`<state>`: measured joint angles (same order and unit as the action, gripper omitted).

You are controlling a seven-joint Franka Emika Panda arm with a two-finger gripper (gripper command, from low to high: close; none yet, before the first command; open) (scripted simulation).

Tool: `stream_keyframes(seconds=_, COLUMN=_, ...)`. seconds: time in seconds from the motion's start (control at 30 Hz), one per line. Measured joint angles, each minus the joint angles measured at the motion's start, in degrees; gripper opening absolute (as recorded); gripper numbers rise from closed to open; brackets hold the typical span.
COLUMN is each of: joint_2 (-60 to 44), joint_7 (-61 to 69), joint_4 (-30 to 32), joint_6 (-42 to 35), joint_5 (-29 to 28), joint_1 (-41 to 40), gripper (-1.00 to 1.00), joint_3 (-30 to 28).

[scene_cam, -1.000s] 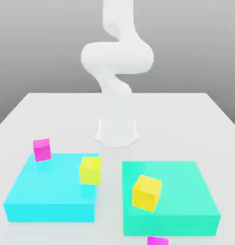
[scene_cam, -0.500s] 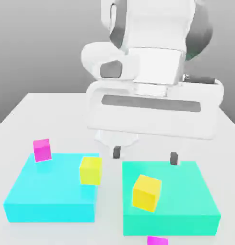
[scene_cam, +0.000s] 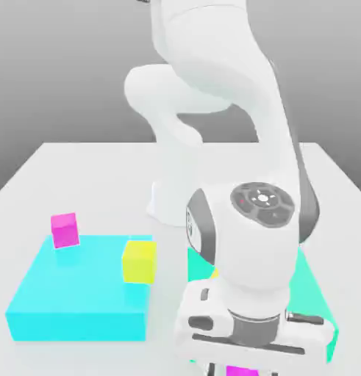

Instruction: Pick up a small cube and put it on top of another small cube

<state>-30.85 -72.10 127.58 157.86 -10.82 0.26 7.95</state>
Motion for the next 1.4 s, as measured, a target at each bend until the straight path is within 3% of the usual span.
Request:
stream_keyframes(seconds=0.2, joint_2=0.17, joint_7=0.01, joint_4=0.05, joint_6=-0.09, joint_5=0.03, joint_1=-0.09, gripper=-1.00, joint_3=0.11)
stream_keyframes(seconds=0.37, joint_2=9.36, joint_7=0.56, joint_4=2.74, joint_6=-6.56, joint_5=3.06, joint_1=-2.05, gripper=-1.00, joint_3=1.37)
stream_keyframes(seconds=0.6, joint_2=23.14, joint_7=-17.24, joint_4=12.52, joint_6=-10.78, joint_5=4.95, joint_1=-7.46, gripper=-1.00, joint_3=-7.80)
stream_keyframes(seconds=0.73, joint_2=31.32, joint_7=-29.73, joint_4=18.44, joint_6=-13.15, joint_5=4.10, joint_1=-14.39, gripper=-1.00, joint_3=-12.12)
stream_keyframes(seconds=1.13, joint_2=55.95, joint_7=-64.87, joint_4=35.81, joint_6=-19.54, joint_5=3.29, joint_1=-34.70, gripper=-1.00, joint_3=-17.35)
stream_keyframes(seconds=1.2, joint_2=57.18, joint_7=-68.66, joint_4=38.19, joint_6=-18.20, joint_5=3.49, joint_1=-37.38, gripper=-1.00, joint_3=-18.08)
stream_keyframes(seconds=1.37, joint_2=48.47, joint_7=-69.51, joint_4=40.78, joint_6=-6.90, joint_5=3.87, joint_1=-37.72, gripper=-1.00, joint_3=-19.17)
stream_keyframes(seconds=1.4, joint_2=47.44, joint_7=-69.46, joint_4=41.00, joint_6=-5.64, joint_5=3.94, joint_1=-37.65, gripper=1.00, joint_3=-19.27)
